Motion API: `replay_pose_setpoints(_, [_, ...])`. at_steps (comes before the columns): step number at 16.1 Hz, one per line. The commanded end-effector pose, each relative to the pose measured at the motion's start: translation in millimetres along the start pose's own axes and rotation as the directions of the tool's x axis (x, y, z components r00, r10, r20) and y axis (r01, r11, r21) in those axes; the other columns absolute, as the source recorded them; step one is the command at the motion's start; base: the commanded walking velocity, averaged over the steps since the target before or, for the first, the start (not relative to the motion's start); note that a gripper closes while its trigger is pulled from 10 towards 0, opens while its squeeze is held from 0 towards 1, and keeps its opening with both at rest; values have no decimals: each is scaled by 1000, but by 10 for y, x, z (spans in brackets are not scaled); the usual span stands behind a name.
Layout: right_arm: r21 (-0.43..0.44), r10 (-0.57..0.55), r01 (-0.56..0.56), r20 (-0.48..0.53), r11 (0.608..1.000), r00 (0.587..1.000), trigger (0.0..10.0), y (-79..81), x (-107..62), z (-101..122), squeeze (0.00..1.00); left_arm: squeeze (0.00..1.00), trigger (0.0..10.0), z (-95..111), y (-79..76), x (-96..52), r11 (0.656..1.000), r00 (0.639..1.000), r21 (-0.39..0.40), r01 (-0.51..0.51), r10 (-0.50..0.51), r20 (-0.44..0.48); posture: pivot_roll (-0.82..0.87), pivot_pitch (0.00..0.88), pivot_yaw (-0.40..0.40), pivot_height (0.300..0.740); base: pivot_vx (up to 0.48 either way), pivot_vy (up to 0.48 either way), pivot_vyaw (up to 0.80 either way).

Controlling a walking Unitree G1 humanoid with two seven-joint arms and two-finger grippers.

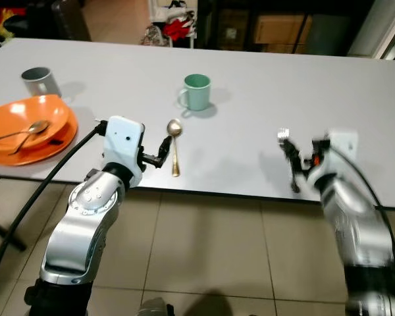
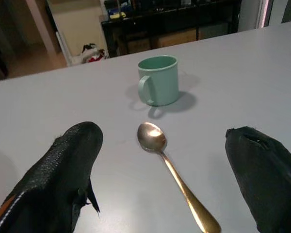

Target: Setting the table

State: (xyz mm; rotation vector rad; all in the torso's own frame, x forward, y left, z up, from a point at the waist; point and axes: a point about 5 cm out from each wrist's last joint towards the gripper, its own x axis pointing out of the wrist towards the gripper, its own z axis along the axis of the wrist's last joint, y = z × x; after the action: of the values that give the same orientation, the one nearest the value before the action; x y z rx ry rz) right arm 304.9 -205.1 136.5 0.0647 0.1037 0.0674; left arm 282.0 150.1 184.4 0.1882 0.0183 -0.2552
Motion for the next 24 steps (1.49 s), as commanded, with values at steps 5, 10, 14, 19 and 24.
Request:
replay_pose_setpoints(5, [98, 28, -31, 33, 995, 999, 10000, 493, -621, 147, 1000, 1000, 10000, -164, 87, -136, 991, 992, -63, -122, 119, -46, 52, 0, 4, 740, 0, 0, 0])
replay_pose_setpoints(10, [43, -17, 16, 12, 999, 1000, 10000, 469, -730, 146, 1000, 1000, 10000, -189, 0, -143, 997, 996, -68, -31, 26, -83, 42, 0, 8, 740, 0, 0, 416])
replay_pose_setpoints(14, [68, -56, 56, 1, 996, 998, 10000, 438, -727, 168, 1000, 1000, 10000, -141, -50, -39, 997, 997, -80, -7, 1, -71, 24, 0, 20, 740, 0, 0, 800])
replay_pose_setpoints(19, [115, -54, 56, -20, 992, 998, 10000, 448, -646, 161, 1000, 1000, 10000, -104, -128, -11, 996, 997, -78, 45, -49, -58, 52, 0, -5, 740, 0, 0, 800])
replay_pose_setpoints(24, [88, -48, 50, -24, 995, 999, 10000, 454, -588, 181, 1000, 1000, 10000, -121, -40, 9, 999, 998, -37, -35, 33, -56, 58, 0, -19, 740, 0, 0, 800])
